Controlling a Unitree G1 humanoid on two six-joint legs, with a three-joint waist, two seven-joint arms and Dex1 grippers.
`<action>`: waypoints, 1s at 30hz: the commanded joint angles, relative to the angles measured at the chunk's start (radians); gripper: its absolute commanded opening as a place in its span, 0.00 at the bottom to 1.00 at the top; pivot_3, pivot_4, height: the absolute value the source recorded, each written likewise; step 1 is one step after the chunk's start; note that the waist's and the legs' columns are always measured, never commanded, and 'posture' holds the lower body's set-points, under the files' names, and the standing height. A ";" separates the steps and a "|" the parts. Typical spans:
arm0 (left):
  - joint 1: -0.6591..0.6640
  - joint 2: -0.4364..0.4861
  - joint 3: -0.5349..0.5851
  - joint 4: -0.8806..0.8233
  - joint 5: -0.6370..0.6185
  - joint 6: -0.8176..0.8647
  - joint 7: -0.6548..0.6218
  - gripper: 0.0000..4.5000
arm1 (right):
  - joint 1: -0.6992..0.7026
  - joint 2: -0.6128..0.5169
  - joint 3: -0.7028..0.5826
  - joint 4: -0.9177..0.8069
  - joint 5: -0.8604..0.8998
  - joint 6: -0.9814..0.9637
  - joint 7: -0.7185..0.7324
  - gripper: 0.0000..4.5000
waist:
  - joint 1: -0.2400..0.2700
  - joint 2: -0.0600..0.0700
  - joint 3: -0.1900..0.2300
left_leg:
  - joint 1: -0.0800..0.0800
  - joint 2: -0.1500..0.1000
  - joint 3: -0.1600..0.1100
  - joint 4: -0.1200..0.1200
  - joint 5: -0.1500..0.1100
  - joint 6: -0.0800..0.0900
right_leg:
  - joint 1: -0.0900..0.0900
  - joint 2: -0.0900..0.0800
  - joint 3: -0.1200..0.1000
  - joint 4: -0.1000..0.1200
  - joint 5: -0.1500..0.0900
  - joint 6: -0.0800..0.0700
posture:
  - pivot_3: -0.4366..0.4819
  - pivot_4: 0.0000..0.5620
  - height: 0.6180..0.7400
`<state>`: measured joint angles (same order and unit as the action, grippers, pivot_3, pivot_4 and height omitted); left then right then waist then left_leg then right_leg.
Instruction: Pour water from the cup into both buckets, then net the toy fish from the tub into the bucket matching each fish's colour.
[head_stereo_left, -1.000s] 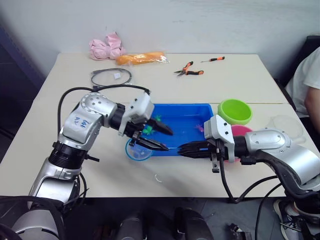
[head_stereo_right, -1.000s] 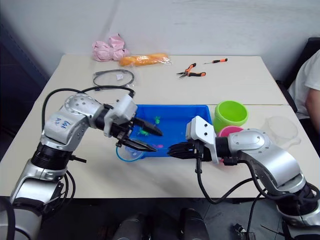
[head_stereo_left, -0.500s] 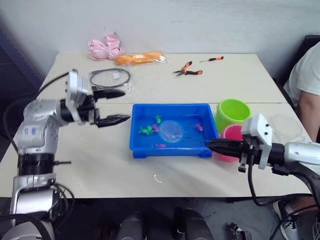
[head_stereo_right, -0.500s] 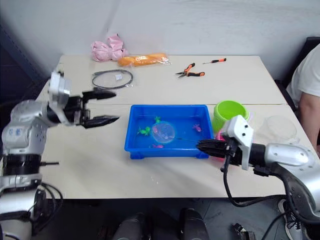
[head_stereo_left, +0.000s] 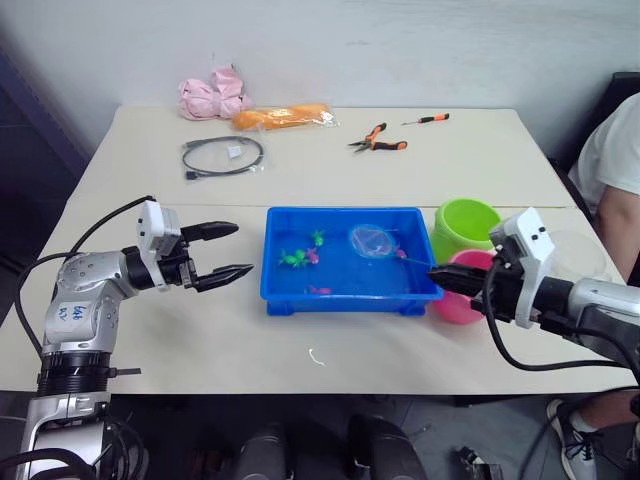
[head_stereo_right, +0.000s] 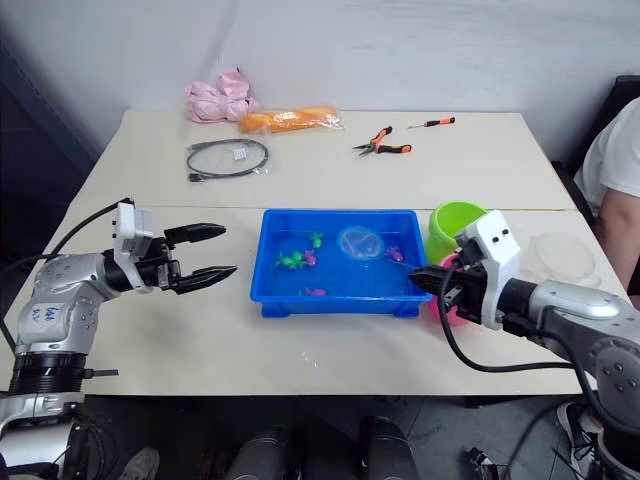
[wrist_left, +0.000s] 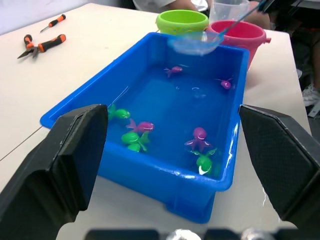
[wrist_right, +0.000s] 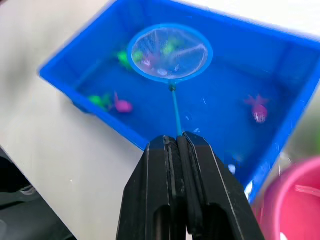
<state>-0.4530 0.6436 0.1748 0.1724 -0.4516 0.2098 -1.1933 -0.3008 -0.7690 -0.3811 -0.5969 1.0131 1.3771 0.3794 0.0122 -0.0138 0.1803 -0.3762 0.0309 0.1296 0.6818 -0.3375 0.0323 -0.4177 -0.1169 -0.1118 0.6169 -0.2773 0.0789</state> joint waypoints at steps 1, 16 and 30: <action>-0.018 -0.001 -0.014 -0.055 -0.017 -0.012 -0.008 0.99 | -0.026 -0.040 -0.027 -0.021 0.004 0.030 -0.046 0.00 | 0.000 0.000 0.000 | 0.000 0.000 0.000 0.000 0.000 0.000 | 0.000 0.000 0.000 0.000 0.000 0.000 | 0.48 0.27 1.00; -0.060 -0.082 -0.114 -0.049 -0.001 -0.048 -0.022 0.99 | -0.003 -0.512 0.454 0.273 -0.915 -1.325 0.527 0.00 | -0.016 0.001 0.000 | 0.003 0.000 0.012 0.001 -0.001 0.003 | 0.000 0.005 0.001 -0.006 0.002 0.006 | 0.48 0.27 1.00; -0.202 -0.108 -0.181 0.090 0.042 -0.041 -0.046 0.99 | -0.453 -0.364 0.683 0.552 -1.225 -1.662 0.793 0.00 | -0.017 0.001 0.001 | 0.004 0.000 0.015 0.002 -0.001 0.003 | -0.002 0.005 0.003 -0.001 0.002 0.006 | 0.48 0.27 1.00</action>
<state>-0.6305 0.5291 -0.0087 0.2596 -0.4168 0.1729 -1.2289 -0.7283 -1.1343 0.3094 -0.0537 -0.1912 -0.2495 1.1519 -0.0044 -0.0124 0.1809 -0.3723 0.0311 0.1443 0.6838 -0.3383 0.0350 -0.4195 -0.1122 -0.1089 0.6166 -0.2749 0.0847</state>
